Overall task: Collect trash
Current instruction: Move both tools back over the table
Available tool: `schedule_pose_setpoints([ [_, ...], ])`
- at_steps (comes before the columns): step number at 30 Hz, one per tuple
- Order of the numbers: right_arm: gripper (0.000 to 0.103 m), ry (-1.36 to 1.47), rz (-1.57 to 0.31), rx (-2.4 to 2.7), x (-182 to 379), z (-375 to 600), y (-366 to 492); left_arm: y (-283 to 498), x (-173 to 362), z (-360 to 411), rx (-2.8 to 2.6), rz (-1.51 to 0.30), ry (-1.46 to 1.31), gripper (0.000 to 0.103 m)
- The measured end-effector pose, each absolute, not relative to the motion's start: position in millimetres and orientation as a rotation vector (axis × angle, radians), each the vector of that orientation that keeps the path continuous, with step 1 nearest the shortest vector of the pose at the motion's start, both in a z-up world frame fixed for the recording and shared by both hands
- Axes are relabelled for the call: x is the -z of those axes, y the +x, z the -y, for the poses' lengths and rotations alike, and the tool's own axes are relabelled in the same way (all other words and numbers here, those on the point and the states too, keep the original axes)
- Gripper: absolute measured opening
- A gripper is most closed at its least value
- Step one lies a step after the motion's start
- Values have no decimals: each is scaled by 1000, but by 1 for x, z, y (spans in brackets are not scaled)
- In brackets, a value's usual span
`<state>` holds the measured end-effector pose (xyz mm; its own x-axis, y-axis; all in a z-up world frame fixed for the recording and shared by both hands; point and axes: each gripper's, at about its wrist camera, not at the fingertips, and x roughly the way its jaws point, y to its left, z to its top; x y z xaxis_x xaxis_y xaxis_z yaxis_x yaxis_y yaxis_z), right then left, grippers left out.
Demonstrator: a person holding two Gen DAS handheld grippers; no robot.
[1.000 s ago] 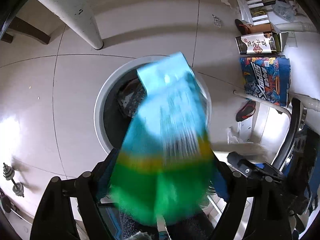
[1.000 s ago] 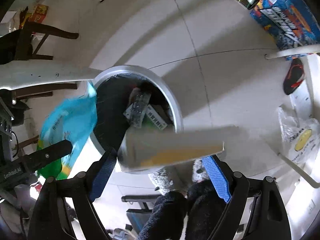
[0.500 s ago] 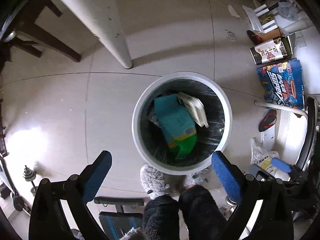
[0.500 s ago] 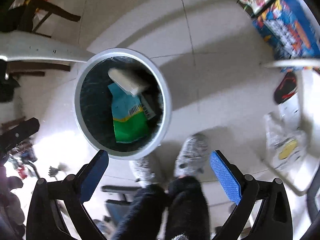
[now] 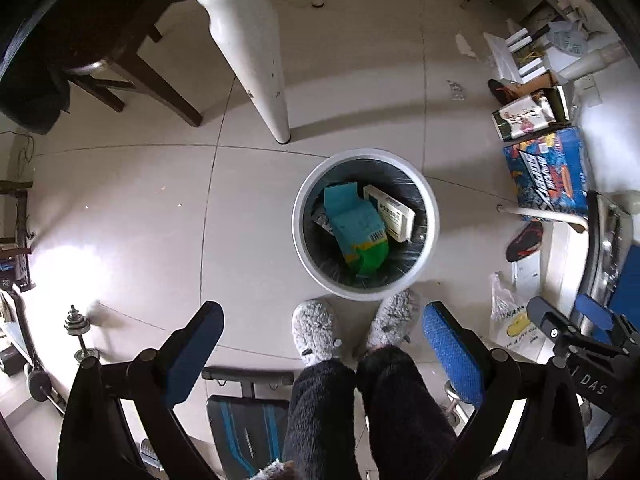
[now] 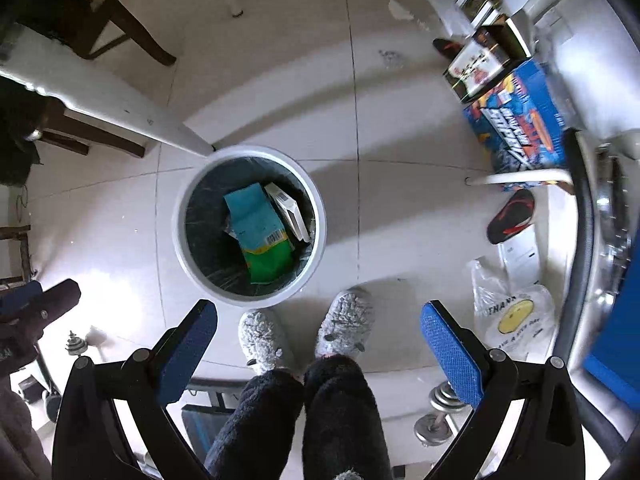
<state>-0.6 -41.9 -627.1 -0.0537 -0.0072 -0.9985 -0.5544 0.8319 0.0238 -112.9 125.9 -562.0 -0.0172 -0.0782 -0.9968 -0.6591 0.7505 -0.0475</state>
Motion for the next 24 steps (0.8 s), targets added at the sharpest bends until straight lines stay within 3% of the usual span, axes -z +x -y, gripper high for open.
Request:
schedule_pose_setpoints([
  [17, 103, -351, -1503, -502, 410, 75, -43, -144, 384, -91, -477, -1467, -508, 102],
  [24, 103, -217, -1501, -531, 327, 81, -44, -127, 305, -99, -523, -1320, -446, 102],
])
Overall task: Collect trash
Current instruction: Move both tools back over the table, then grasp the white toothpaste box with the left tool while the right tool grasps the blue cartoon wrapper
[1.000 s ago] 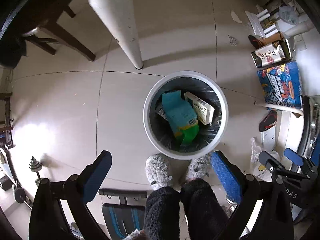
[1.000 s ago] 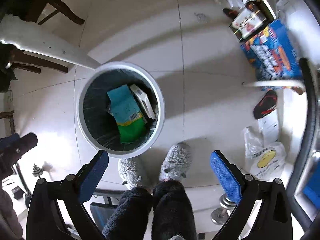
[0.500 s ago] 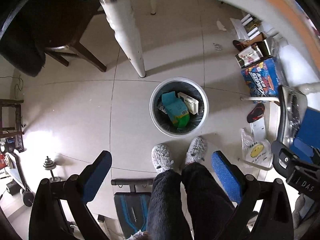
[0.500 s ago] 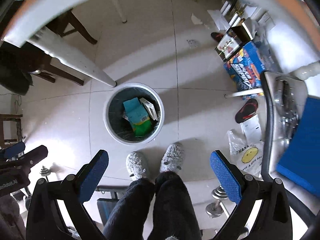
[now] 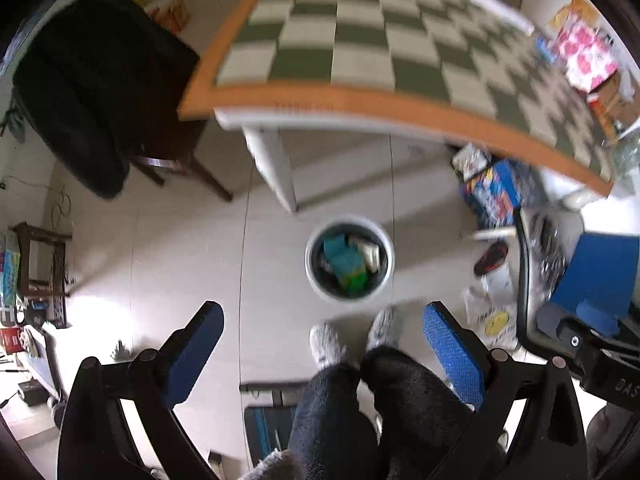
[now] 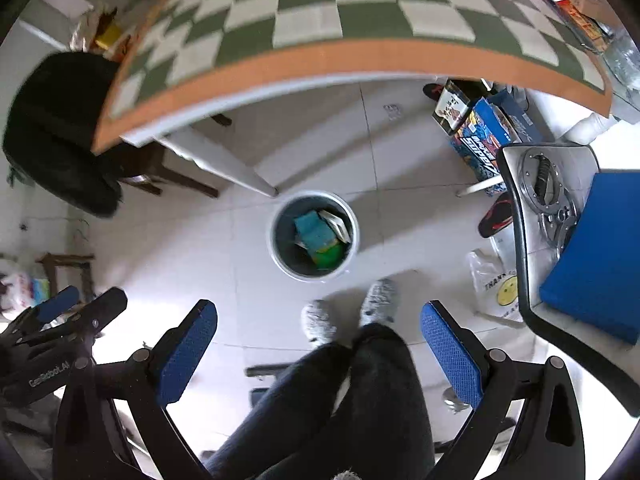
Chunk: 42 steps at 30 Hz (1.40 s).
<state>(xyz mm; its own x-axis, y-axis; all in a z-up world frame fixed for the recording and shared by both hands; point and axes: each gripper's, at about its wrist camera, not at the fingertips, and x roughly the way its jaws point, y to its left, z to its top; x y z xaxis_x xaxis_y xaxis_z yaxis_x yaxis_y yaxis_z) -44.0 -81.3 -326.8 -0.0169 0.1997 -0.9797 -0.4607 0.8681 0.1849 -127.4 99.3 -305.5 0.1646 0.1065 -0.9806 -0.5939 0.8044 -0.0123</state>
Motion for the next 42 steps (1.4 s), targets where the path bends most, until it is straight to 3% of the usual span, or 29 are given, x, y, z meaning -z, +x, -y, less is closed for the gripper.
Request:
schedule_pose_setpoints([
  [8, 103, -91, -1422, -490, 257, 82, 19, -54, 256, -113, -537, -1182, -357, 103],
  [17, 103, -104, -1353, -386, 228, 97, 196, 120, 246, -118, -489, -1170, -230, 103],
  [23, 103, -138, -1367, -298, 254, 99, 382, 278, 257, -121, -443, -1230, -150, 103],
  [30, 103, -240, -1424, -212, 323, 78, 575, 456, 283, -119, -330, -1270, 155, 103],
  [37, 102, -290, -1464, -191, 380, 60, 662, 582, 329, -85, -35, -1206, 758, 103],
  [42, 102, -218, -1520, -188, 406, 58, 685, 631, 368, -71, 207, -1295, 905, 102],
])
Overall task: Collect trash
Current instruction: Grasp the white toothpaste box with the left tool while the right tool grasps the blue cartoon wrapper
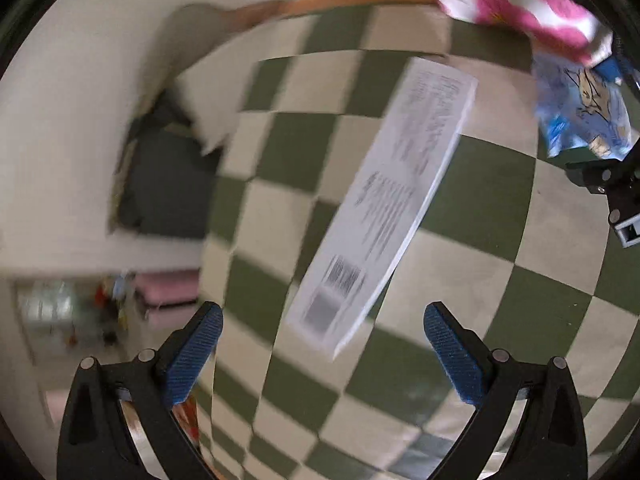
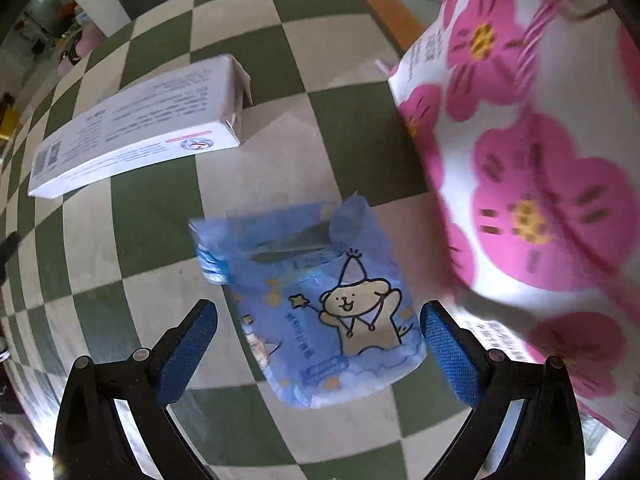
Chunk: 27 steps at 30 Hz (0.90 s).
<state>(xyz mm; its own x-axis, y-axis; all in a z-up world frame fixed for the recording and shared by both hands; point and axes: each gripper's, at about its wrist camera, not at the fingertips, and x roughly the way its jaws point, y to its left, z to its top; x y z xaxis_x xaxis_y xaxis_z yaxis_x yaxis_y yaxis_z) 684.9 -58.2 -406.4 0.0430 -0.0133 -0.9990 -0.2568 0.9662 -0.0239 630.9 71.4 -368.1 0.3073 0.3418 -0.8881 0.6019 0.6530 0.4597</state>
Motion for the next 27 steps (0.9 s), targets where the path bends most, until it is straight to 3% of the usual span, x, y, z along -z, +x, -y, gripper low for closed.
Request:
schedule_pose_setpoints([
  [3, 95, -196, -1527, -182, 415, 60, 689, 645, 384, -66, 280, -1316, 957, 102],
  [5, 92, -189, -1514, -172, 416, 64, 691, 651, 392, -63, 314, -1325, 974, 91],
  [6, 88, -182, -1511, -164, 416, 66, 692, 654, 396, -62, 327, -1334, 977, 80],
  [9, 70, -162, -1502, -149, 411, 74, 695, 654, 401, -59, 366, -1354, 976, 56],
  [16, 44, -137, -1511, -159, 407, 87, 694, 641, 394, -61, 346, -1384, 873, 55],
  [21, 38, -120, -1536, -182, 407, 91, 683, 602, 381, -90, 176, -1535, 469, 54],
  [27, 37, -101, -1608, -254, 415, 94, 650, 498, 376, -140, -75, -1682, -65, 54],
])
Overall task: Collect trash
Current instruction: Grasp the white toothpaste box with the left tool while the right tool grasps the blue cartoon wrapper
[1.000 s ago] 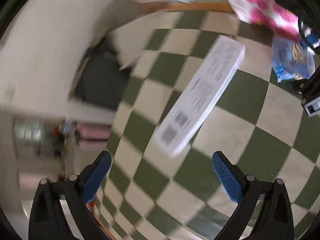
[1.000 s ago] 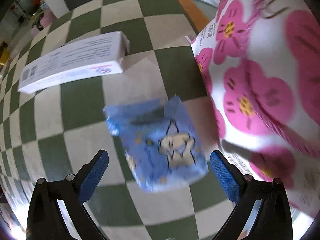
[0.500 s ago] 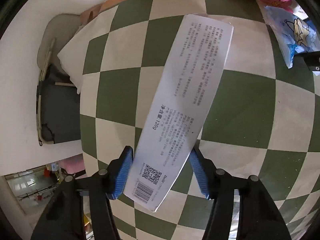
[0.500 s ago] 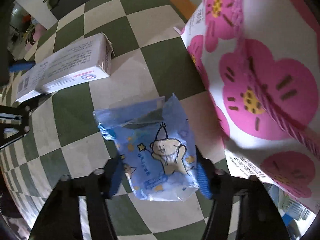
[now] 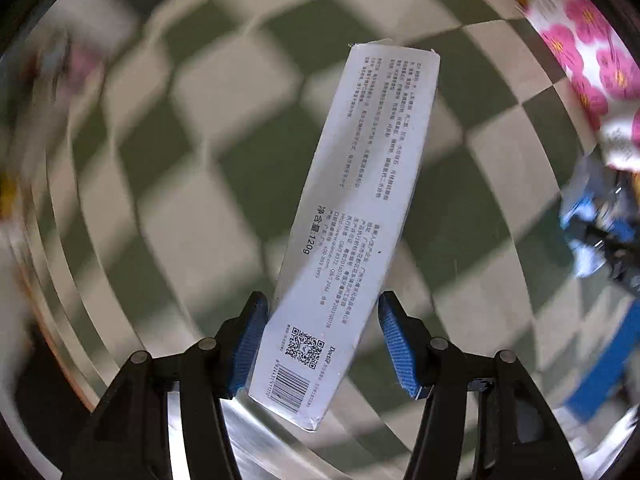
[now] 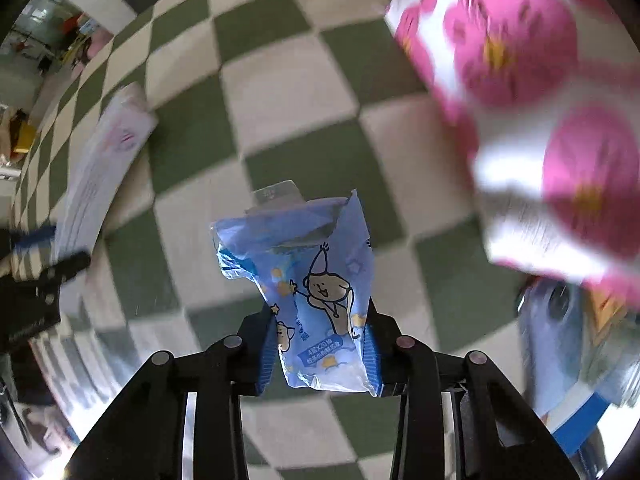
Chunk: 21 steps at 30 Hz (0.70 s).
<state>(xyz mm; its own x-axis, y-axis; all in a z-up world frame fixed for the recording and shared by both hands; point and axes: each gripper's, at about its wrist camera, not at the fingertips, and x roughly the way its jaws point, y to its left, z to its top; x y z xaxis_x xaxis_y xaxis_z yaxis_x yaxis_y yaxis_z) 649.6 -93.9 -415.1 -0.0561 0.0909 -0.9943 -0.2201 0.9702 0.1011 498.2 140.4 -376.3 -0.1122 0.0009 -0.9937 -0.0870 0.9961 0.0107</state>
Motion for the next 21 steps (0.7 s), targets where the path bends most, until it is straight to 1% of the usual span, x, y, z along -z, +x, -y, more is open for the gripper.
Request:
schedule_pose_setpoints([
  [5, 37, -140, -1673, -330, 423, 88, 609, 422, 375, -157, -222, -1688, -397, 54],
  [7, 37, -162, -1689, -349, 425, 85, 594, 411, 378, -158, -246, -1679, -441, 55],
  [11, 38, -190, -1692, -350, 426, 76, 584, 412, 371, -143, -259, -1629, -322, 55],
  [12, 41, -202, -1694, -346, 427, 73, 585, 416, 368, -138, -253, -1617, -285, 55],
  [13, 48, -210, -1698, -341, 428, 70, 589, 420, 367, -135, -245, -1610, -262, 55],
  [14, 51, -212, -1700, -338, 431, 53, 578, 425, 366, -131, -235, -1608, -244, 56],
  [15, 57, -213, -1703, -341, 433, 44, 578, 432, 368, -129, -221, -1611, -242, 56],
  [16, 58, -220, -1706, -338, 432, 41, 576, 436, 369, -127, -207, -1615, -248, 57],
  [21, 59, -244, -1702, -328, 437, 32, 574, 458, 387, -118, -194, -1650, -217, 57],
])
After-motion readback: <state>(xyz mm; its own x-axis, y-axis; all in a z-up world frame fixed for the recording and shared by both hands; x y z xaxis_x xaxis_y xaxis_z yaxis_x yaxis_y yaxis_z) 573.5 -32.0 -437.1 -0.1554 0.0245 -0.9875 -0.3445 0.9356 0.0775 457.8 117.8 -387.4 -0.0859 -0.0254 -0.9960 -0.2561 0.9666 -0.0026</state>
